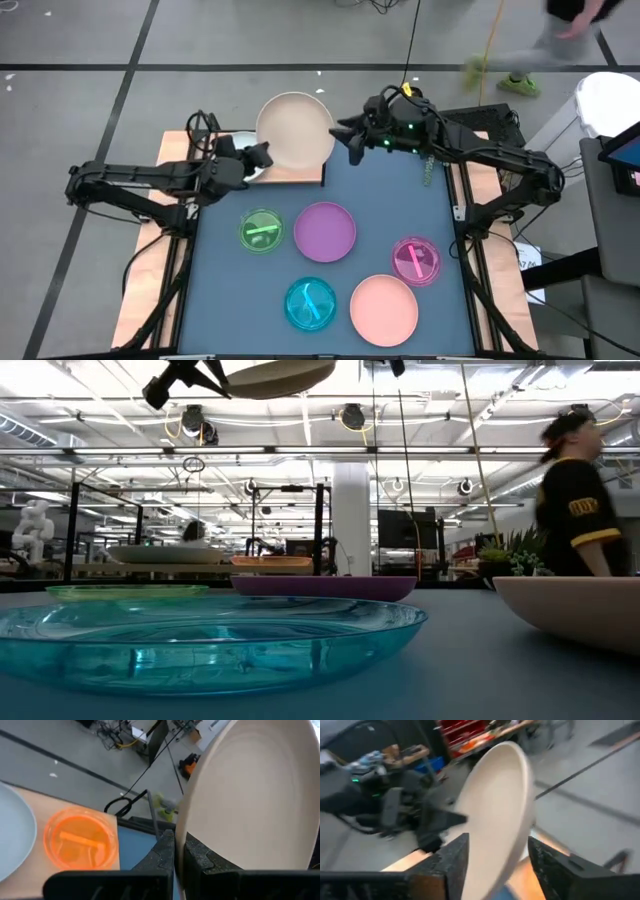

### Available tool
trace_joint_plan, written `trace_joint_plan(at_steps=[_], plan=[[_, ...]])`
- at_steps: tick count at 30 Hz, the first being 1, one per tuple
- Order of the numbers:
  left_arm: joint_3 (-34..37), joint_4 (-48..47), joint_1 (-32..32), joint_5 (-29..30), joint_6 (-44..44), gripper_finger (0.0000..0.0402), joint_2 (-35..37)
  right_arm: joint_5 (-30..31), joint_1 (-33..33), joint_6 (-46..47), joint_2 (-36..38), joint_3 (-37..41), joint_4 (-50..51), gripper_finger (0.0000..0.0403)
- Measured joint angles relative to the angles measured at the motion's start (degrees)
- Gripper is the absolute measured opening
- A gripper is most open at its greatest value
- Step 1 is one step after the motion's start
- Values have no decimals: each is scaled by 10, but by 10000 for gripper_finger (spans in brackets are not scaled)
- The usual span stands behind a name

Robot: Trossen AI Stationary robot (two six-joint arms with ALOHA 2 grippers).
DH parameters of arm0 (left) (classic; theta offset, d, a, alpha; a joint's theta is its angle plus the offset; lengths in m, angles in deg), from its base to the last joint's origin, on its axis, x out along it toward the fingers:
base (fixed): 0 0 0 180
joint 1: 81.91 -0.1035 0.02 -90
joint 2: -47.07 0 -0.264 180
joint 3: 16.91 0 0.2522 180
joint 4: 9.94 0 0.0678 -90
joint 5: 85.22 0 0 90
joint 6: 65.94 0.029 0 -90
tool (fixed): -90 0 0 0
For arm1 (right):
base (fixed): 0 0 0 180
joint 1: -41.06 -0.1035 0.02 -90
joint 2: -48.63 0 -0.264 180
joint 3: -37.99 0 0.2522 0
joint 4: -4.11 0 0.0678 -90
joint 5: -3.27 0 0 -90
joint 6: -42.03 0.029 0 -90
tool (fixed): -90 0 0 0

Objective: Place and stack plates onto a shelf
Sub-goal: Stack the white plate on top of the gray plate on the shelf

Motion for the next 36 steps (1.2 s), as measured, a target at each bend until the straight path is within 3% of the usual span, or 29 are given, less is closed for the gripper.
trace_joint_plan(at_steps=[4,13,24,29,36], plan=[[0,32,-9,3,41,10,-2,64,-7,-67,0,0,2,195],[0,104,-11,19,160,10,-2,71,-7,-145,-14,0,-21,134],[0,116,-11,39,164,10,-16,121,-7,-147,-22,0,-31,33],[0,118,-8,36,157,11,-23,128,-4,-135,-22,0,-30,12],[0,131,-1,-11,179,72,-29,132,1,-140,-22,0,-23,8]])
